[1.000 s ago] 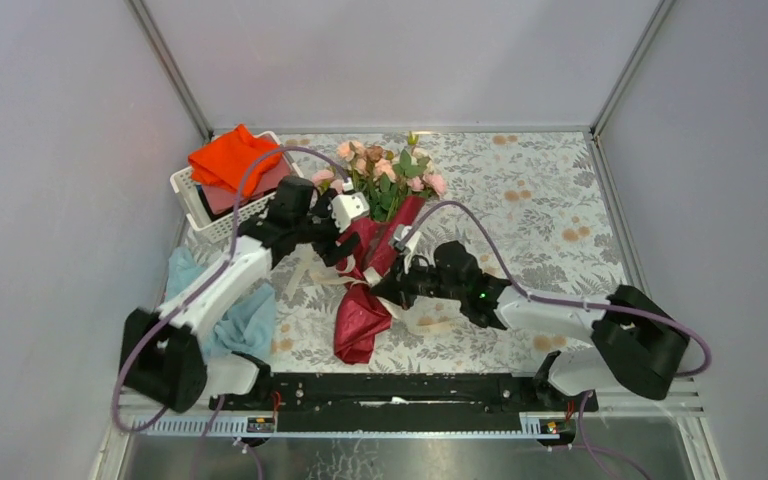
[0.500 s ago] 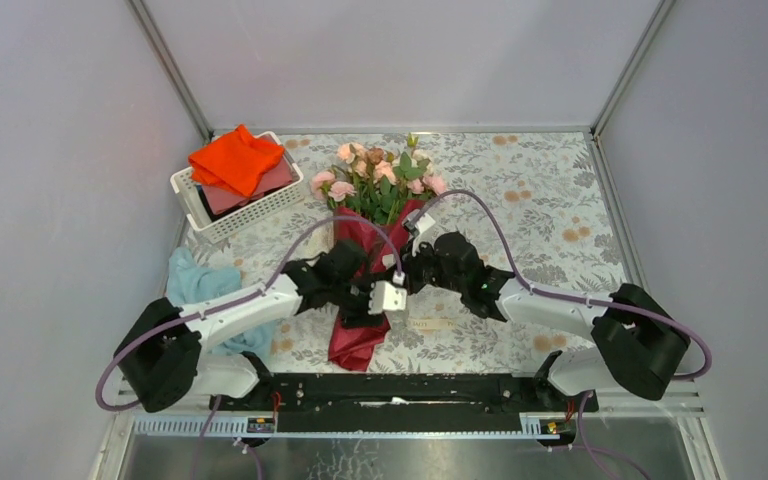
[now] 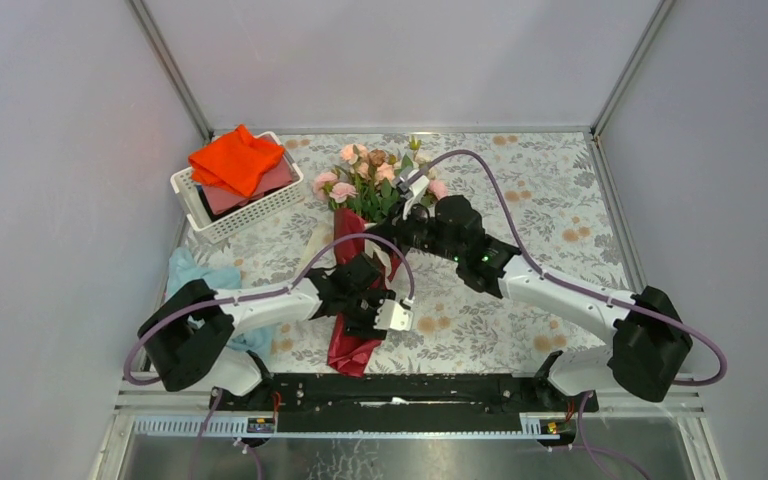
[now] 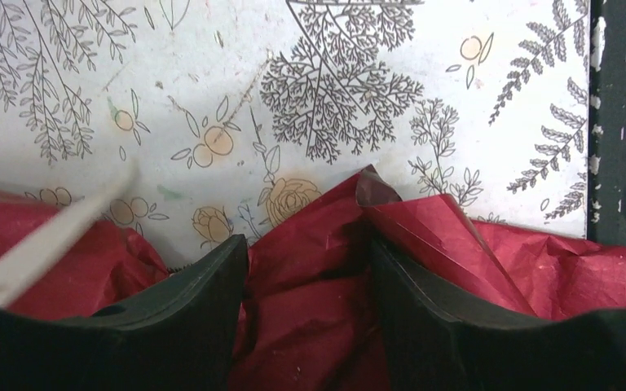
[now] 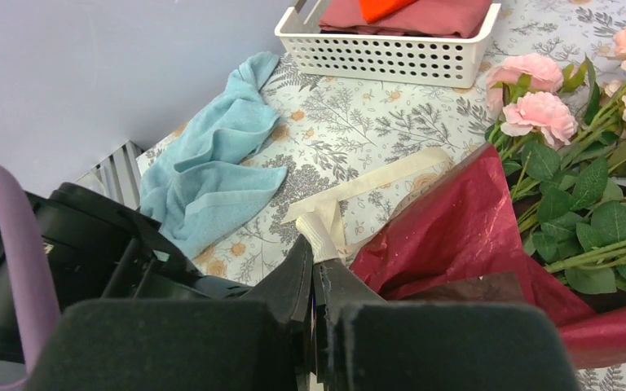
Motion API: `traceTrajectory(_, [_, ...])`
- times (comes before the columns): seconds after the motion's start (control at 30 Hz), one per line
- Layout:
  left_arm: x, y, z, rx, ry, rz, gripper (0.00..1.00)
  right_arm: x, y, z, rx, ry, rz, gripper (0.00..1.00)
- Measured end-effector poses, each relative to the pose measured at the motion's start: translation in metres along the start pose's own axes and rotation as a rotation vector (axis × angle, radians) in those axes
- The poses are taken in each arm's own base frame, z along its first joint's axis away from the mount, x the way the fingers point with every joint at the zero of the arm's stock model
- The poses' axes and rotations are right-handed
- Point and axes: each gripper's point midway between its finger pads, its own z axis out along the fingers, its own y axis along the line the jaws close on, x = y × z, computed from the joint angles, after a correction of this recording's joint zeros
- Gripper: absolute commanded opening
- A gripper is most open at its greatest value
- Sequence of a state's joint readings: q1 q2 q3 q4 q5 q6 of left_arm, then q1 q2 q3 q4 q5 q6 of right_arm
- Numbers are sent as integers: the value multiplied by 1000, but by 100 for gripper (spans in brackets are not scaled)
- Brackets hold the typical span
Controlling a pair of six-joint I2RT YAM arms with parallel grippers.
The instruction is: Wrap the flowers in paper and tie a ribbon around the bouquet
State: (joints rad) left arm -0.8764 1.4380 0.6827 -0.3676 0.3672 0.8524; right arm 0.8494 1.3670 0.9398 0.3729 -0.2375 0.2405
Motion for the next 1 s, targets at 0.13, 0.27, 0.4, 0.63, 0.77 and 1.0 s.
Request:
traceTrajectory(0.13, [-5,1,4,14,-15,0,63,-4,5,-6,-17,4,-12,0])
traceTrajectory(0.27, [-8,2,6,23,-30,4,63,-15,10,-14,-18,-14,-29,0])
traceTrajectory(0.4, [-10,2,7,32,-37,5,63,-27,13,-21,-15,-35,-53,0])
traceTrajectory(0.63, [-13,2,8,39,-50,10,65,-34,6,-28,33,-50,-94,0])
traceTrajectory(0.77, [-15,-4,4,70,-53,8,79,-25,-1,-34,61,-45,-97,0])
traceTrajectory(1.0, [-61,3,-47,67,-164,44,82,-23,-10,-38,87,-39,-123,0])
